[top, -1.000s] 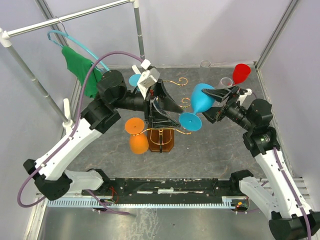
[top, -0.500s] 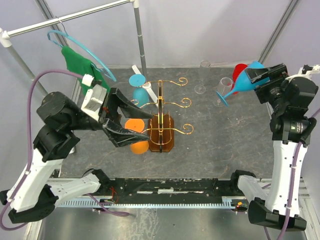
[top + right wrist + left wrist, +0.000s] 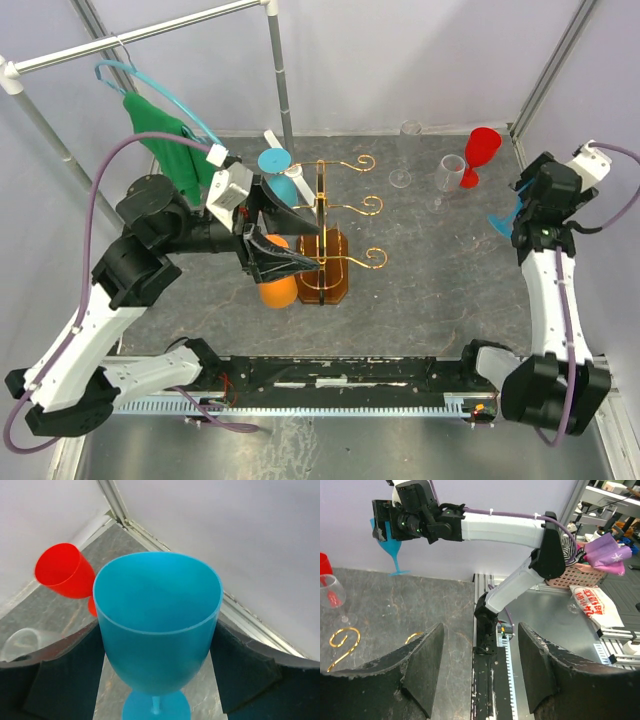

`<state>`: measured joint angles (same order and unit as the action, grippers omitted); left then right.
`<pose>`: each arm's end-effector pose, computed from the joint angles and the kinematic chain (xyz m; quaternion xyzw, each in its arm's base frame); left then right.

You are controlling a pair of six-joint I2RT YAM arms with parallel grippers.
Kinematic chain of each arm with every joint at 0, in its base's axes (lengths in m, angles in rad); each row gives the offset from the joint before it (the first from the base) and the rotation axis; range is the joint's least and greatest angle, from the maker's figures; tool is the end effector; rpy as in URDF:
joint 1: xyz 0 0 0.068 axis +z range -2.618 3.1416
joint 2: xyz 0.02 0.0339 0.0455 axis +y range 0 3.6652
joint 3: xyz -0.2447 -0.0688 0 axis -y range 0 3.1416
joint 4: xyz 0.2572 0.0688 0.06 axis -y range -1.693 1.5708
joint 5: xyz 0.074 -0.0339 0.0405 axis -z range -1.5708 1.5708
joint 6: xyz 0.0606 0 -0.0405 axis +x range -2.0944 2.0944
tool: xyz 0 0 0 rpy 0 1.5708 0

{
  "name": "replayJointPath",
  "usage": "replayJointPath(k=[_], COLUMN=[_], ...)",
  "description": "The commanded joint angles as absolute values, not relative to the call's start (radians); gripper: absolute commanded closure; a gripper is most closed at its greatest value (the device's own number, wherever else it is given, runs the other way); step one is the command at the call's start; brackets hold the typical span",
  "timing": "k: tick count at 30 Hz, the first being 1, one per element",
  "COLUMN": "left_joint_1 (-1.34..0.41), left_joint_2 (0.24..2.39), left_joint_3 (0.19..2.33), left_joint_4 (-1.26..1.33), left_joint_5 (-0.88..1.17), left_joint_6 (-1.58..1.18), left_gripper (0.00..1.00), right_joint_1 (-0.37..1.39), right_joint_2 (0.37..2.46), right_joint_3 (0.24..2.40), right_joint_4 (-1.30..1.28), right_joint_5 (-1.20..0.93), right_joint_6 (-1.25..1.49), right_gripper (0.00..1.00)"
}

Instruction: Take the wine glass off the wine glass rack

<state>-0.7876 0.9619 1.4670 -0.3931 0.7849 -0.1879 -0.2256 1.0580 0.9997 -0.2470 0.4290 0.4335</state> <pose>0.1053 -0.1664 0.5043 0.4543 0.5041 -0.5480 0.4891 0.2705 -0.0879 0.3328 0.3741 0.7048 -0.1108 0.5925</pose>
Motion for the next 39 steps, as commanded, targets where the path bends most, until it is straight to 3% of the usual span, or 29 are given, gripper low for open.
replayJointPath(k=[1,3,7,14,39], left_joint_1=[-0.79,-0.79,-0.79,-0.79,-0.79], left_joint_2=[0.944,0.939,0.945,0.976,0.996], left_joint_3=[1.455,1.447,1.434,1.442,1.419], left_joint_4=[-0.39,-0.39,-0.391,-0.427,-0.416], left_joint_5=[0.758,0.745,0.733,0.726,0.706], left_joint_6=[-0.153,-0.153,-0.148,-0.143,-0.148], left_gripper=[0.33,0.33,0.33,0.35,0.34], right_joint_1=[-0.227,-0.227,-0.227,-0.213,-0.126], right_joint_2=[1.106,1.139,1.233,1.439,1.747], right_joint_3=[0.857,0.78,0.73,0.605,0.626], right_joint_4=[0.295,0.5,0.661,1.132,1.345], right_joint_5=[0.524,0.521,0.502,0.422,0.383], right_joint_6=[0.269,0.224,0.202,0.07,-0.083], right_gripper=[0.27,0.28,0.27,0.18,0.15])
